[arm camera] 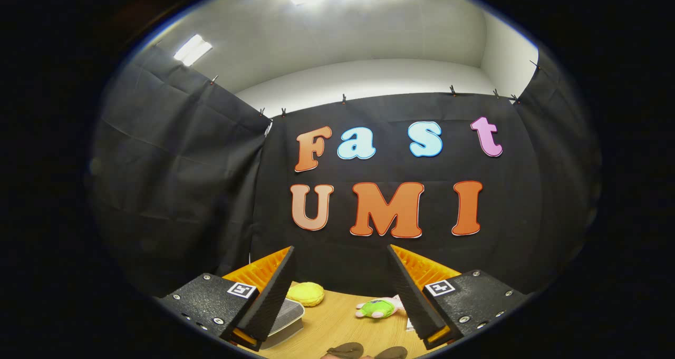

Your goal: Open the storage box then place both shoes into the box .Put the left shoe in first, then the right shoe, with the right side of both shoes facing outward in a uniform manner.

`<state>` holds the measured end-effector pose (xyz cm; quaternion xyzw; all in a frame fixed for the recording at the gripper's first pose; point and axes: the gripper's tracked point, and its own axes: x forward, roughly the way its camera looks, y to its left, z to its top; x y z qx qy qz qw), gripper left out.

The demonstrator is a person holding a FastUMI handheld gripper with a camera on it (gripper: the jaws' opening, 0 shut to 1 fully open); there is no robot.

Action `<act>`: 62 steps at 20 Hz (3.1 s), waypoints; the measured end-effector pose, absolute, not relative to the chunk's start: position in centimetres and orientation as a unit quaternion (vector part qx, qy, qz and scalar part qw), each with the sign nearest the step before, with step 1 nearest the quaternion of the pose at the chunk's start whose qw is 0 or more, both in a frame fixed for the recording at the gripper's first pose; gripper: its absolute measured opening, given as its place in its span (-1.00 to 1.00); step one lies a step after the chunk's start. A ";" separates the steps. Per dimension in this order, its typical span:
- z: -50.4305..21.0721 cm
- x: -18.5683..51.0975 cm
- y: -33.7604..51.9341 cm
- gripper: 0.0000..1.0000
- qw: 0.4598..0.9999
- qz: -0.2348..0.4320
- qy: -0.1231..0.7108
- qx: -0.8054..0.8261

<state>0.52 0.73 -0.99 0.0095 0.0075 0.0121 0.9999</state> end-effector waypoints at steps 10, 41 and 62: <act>-8.0 1.6 4.9 1.00 0.987 0.077 0.100 0.103; -33.0 4.2 19.2 0.93 0.802 0.175 0.406 0.401; -29.1 6.2 16.7 -0.77 0.748 0.127 0.351 0.548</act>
